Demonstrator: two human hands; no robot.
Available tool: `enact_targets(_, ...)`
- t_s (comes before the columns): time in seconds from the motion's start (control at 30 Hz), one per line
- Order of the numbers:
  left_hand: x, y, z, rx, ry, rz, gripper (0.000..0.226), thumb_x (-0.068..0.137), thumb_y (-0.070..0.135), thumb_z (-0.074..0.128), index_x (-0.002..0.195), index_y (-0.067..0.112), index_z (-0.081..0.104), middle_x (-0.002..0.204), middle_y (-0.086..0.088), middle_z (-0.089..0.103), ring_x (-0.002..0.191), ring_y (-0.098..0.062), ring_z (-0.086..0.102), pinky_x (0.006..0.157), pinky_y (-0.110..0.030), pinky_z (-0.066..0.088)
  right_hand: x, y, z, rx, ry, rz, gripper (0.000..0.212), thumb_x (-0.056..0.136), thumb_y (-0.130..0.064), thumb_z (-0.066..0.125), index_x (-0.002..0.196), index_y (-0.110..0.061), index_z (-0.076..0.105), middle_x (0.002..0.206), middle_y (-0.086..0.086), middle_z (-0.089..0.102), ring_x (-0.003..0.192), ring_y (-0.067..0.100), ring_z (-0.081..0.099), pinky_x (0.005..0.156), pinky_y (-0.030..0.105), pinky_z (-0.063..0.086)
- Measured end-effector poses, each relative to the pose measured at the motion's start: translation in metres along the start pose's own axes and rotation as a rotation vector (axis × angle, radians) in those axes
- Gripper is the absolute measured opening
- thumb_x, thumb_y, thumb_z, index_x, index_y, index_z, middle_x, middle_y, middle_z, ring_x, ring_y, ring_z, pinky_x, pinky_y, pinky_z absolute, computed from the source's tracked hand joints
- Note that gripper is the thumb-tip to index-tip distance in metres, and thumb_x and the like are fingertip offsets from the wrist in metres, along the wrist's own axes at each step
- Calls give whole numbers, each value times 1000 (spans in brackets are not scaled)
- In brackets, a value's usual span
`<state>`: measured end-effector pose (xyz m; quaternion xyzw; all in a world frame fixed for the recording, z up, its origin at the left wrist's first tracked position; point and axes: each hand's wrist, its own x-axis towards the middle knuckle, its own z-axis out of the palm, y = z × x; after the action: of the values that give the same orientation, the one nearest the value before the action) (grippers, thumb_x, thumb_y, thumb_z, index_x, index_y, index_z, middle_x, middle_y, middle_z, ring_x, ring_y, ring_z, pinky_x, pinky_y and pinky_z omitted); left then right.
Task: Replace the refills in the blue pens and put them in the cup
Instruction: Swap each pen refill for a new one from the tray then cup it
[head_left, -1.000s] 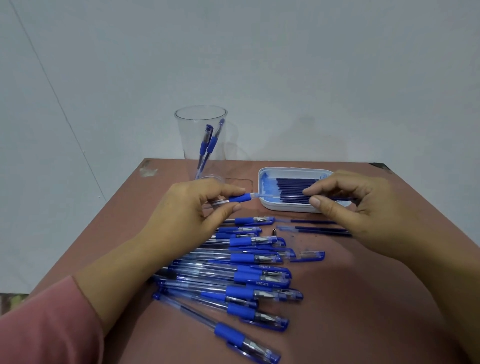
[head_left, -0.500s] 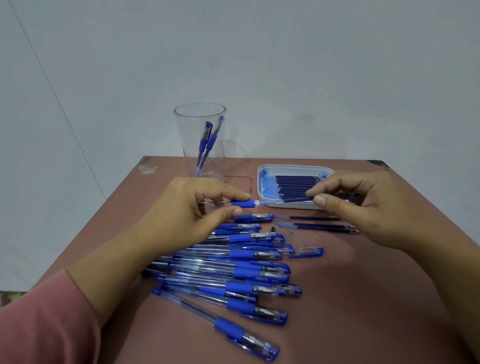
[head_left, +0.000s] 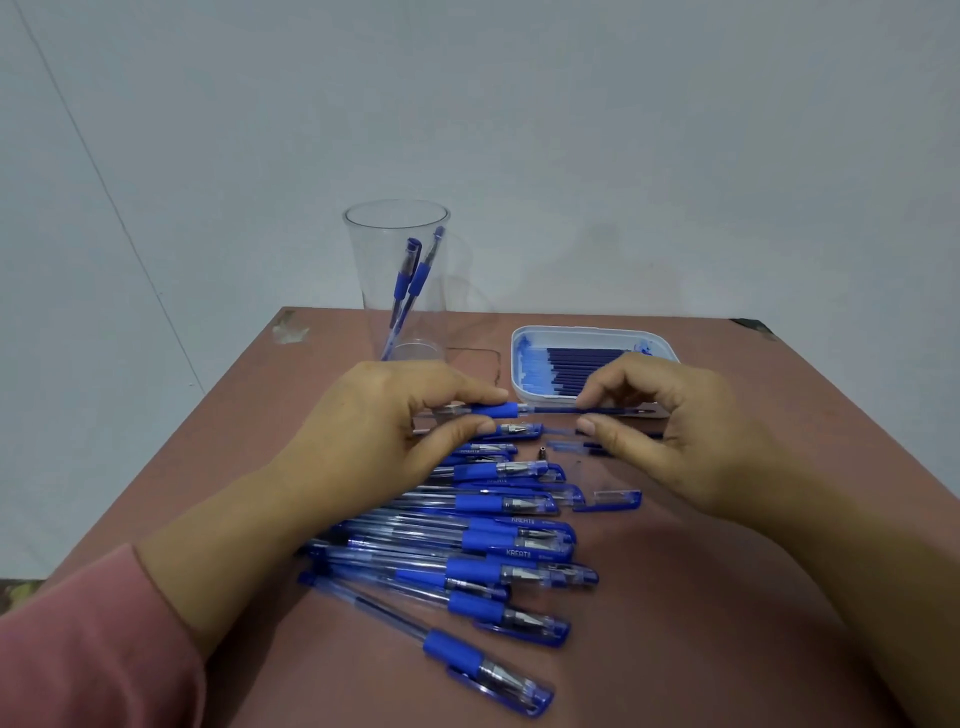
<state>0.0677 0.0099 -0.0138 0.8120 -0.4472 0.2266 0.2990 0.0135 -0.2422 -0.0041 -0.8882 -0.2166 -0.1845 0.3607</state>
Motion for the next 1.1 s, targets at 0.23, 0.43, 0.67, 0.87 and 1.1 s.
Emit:
enact_targets(0.23, -1, 1, 2, 6, -16, 0, 27, 88, 40, 66, 113, 30, 70, 97, 42, 51, 87, 19, 56, 75, 0, 41, 1, -1, 8, -17, -25, -75, 28, 84, -22, 67, 111, -31, 64, 96, -16, 63, 93, 2, 61, 81, 10, 46)
enact_targets(0.43, -1, -1, 3, 7, -11, 3, 27, 87, 38, 66, 114, 31, 70, 98, 41, 52, 89, 17, 57, 79, -7, 47, 1, 0, 10, 9, 24, -38, 18, 84, -9, 72, 91, -25, 65, 83, -7, 64, 80, 6, 60, 71, 6, 44)
enact_targets(0.67, -1, -1, 3, 13, -5, 0, 29, 89, 43, 60, 114, 33, 69, 96, 41, 53, 89, 16, 58, 78, -8, 48, 1, 1, 12, 92, 24, -15, 15, 85, -18, 67, 94, -28, 62, 81, -8, 63, 77, 7, 60, 70, 10, 46)
enact_targets(0.87, -2, -1, 3, 17, -4, 0, 30, 89, 44, 59, 114, 31, 70, 97, 33, 58, 88, 11, 61, 75, -15, 52, 5, 9, 16, 67, -54, -29, 23, 87, -21, 61, 106, -34, 65, 96, -13, 62, 92, 9, 61, 77, 13, 47)
enact_targets(1.1, -1, -3, 1, 37, 9, -23, 35, 89, 49, 54, 114, 30, 70, 96, 30, 59, 86, 6, 62, 74, -15, 52, 16, 25, 16, -303, -267, -55, 28, 88, -28, 67, 110, -45, 65, 100, -20, 48, 99, 5, 39, 85, 10, 28)
